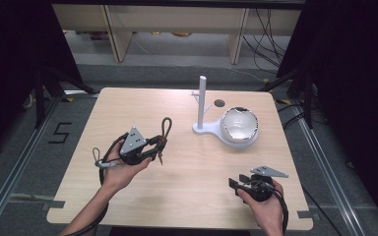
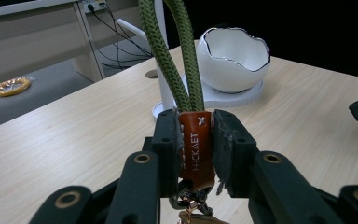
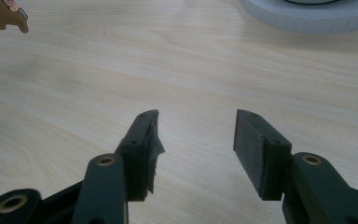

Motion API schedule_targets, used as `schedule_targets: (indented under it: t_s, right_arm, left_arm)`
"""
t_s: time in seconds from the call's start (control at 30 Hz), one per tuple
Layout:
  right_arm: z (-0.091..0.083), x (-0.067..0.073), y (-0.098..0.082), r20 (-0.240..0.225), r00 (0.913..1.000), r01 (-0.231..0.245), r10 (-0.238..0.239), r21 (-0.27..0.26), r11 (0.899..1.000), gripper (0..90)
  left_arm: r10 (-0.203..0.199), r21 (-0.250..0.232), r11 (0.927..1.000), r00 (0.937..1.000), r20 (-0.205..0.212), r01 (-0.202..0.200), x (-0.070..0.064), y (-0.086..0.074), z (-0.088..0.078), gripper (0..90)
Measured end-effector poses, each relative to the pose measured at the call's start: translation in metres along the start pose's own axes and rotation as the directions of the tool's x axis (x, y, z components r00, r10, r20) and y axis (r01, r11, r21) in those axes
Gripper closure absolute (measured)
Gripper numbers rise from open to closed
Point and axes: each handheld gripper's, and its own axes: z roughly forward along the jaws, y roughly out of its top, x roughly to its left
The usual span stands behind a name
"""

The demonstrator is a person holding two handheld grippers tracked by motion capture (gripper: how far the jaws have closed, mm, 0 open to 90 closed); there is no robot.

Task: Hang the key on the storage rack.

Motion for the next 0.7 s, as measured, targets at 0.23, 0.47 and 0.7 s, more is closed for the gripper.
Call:
schedule_targets:
  t_s: [0.23,0.47,0.7]
  right_arm:
    - [0.000,0.000,0.001,-0.004,1.0000,-0.009,0.009,-0.003,1.000,50.8]
    - [-0.003,0.002,0.001,0.006,0.9997,-0.025,0.025,-0.004,1.000,50.8]
    - [-0.003,0.001,0.003,-0.018,0.9998,-0.013,0.013,-0.015,1.000,50.8]
  left_arm:
    - [0.005,-0.009,0.9999,1.0000,0.007,-0.005,-0.001,0.006,0.006,70.8]
    - [0.007,-0.012,0.9999,1.0000,0.003,-0.007,-0.002,0.010,0.012,70.8]
    - [0.006,-0.024,0.9997,1.0000,0.003,-0.006,0.000,0.014,0.018,70.8]
